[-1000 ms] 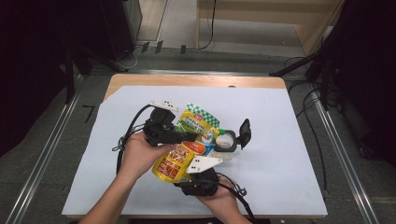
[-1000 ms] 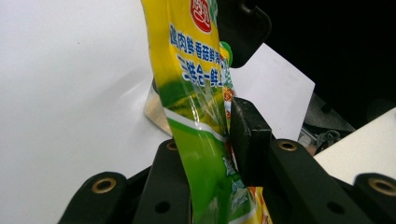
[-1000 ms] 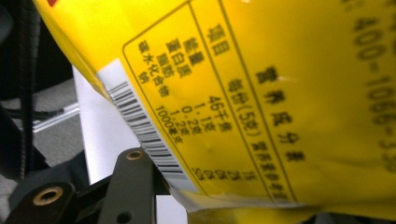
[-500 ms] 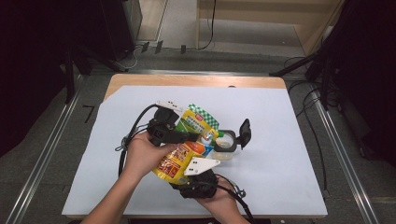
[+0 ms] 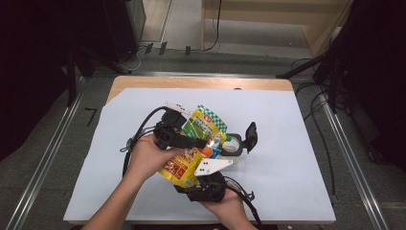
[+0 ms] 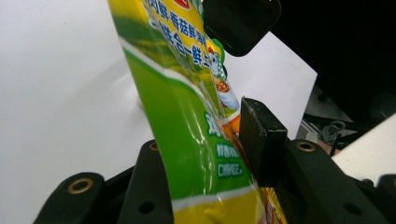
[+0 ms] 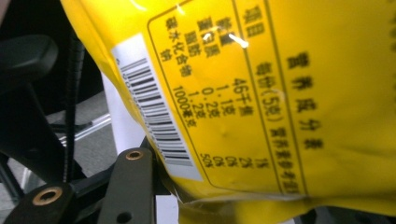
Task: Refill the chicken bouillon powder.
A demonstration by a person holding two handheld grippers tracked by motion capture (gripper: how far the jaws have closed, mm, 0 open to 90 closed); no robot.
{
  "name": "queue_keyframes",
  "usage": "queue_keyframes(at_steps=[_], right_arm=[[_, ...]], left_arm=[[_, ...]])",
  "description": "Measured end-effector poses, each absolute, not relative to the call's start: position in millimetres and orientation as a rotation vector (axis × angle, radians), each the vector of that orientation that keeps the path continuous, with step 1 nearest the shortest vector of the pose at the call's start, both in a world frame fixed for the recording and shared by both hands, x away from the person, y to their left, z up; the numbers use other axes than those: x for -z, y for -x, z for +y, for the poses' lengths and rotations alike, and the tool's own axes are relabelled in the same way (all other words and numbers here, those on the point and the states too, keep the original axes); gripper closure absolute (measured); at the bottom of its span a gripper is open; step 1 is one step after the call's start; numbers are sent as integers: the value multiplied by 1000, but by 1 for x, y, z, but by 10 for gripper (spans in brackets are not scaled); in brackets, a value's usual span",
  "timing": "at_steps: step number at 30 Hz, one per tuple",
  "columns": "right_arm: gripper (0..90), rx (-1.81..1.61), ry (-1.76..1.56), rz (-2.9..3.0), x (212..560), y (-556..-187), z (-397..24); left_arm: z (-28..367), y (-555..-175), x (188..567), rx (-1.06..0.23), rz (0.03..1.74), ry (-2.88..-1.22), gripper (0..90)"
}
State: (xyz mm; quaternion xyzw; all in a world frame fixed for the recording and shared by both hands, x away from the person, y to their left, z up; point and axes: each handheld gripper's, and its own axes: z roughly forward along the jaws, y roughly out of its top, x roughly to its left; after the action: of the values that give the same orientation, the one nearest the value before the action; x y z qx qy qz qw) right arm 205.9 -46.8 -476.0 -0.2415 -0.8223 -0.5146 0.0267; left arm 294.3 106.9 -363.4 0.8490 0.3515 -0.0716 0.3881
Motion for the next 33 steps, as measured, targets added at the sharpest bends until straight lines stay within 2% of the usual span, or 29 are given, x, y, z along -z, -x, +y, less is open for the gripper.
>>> queue_keyframes(at_steps=[4,9,14,20,27,33], right_arm=[[581,1584,743,-2500,476,-206,-48],[581,1578,729,-2487,475,-207,-49],[568,1535,746,-2514,476,-208,-47],[507,1502,777,-2590,475,-205,-44],[595,1497,815,-2589,475,-204,-44],[598,1528,785,-2537,471,-204,-45]], left_arm=[[107,-298,367,234,907,-2166,637],[108,-301,369,282,955,-2160,642],[102,-301,371,253,974,-2166,649],[98,-299,372,247,1006,-2152,674],[96,-300,371,288,989,-2145,669],[97,-303,367,332,1000,-2168,634]])
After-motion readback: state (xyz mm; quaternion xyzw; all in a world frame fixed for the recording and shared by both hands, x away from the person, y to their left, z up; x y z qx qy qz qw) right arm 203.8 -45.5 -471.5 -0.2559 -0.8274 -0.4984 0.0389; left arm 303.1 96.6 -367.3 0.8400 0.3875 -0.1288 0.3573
